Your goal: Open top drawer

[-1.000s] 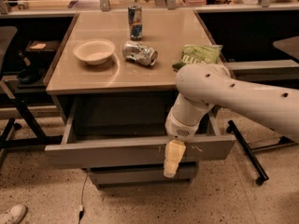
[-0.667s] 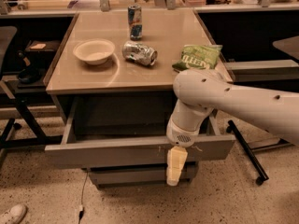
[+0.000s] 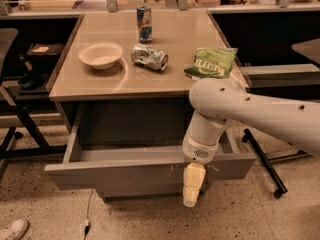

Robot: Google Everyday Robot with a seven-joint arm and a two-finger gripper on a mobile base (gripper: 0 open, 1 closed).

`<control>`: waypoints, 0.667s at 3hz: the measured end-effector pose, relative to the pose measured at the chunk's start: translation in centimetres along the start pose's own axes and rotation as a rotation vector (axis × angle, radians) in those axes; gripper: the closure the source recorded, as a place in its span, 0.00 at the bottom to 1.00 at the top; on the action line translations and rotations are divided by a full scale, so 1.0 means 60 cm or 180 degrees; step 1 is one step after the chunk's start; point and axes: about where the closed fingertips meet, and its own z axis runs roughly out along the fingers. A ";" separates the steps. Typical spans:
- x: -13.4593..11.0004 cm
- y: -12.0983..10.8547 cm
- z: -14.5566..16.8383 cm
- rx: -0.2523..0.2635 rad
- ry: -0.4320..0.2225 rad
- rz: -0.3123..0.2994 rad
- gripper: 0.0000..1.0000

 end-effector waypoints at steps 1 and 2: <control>0.017 0.052 -0.002 -0.0139 -0.0077 0.0096 0.00; 0.016 0.051 -0.002 -0.0139 -0.0078 0.0097 0.00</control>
Offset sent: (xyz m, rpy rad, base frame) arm -0.1235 -0.0309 0.0323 0.1210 0.1724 -0.1621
